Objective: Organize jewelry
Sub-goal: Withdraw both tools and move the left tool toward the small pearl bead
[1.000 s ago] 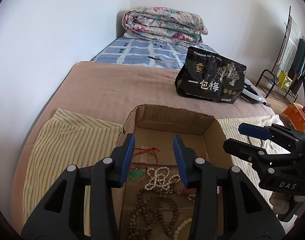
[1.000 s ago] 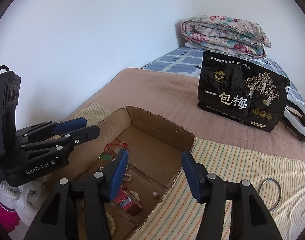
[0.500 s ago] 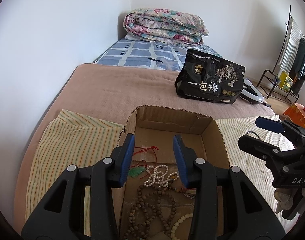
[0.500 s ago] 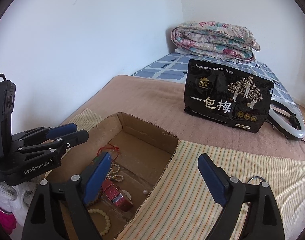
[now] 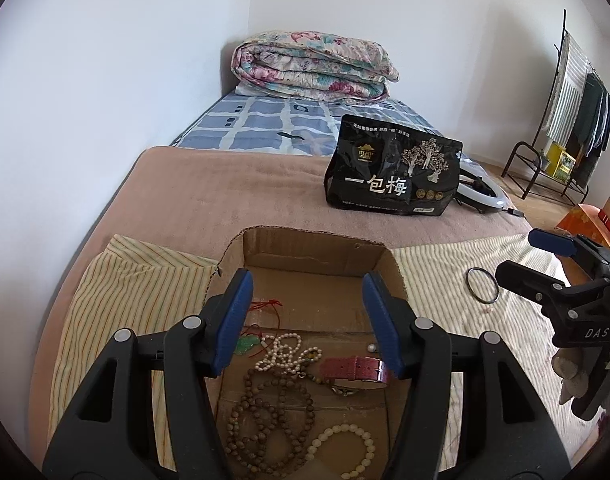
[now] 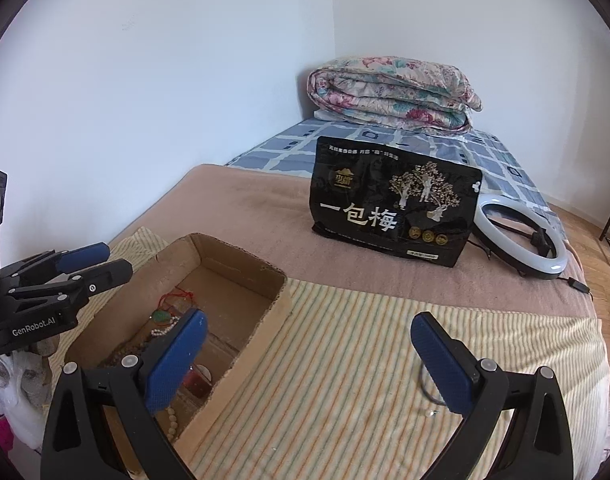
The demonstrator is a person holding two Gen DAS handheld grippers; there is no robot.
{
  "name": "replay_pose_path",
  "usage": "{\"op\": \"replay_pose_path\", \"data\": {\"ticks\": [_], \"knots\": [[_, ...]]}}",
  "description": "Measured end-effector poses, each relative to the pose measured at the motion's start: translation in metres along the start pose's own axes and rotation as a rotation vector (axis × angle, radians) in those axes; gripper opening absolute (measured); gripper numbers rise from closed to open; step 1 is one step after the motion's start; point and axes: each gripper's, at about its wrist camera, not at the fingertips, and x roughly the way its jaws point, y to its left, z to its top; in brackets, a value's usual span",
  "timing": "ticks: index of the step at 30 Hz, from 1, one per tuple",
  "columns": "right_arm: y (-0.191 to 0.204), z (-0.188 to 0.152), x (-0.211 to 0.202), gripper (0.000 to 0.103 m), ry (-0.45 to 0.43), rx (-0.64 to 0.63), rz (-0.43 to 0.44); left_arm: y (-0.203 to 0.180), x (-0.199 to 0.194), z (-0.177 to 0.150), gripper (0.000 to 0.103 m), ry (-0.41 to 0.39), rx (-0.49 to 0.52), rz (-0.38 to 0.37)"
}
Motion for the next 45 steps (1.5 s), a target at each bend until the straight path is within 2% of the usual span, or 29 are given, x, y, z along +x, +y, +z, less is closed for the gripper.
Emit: {"op": "replay_pose_path", "data": {"ticks": [23, 33, 45], "knots": [[-0.124, -0.026, -0.041, 0.103, -0.012, 0.121, -0.129, -0.133, -0.011, -0.009, 0.059, -0.002, 0.107, -0.162], [-0.172, -0.044, -0.047, 0.103, -0.013, 0.179, -0.152, -0.191, 0.020, -0.030, 0.059, 0.063, 0.141, -0.212], [-0.215, -0.068, -0.038, 0.103, 0.002, 0.257, -0.143, -0.228, 0.082, -0.057, 0.059, 0.142, 0.173, -0.196]]}}
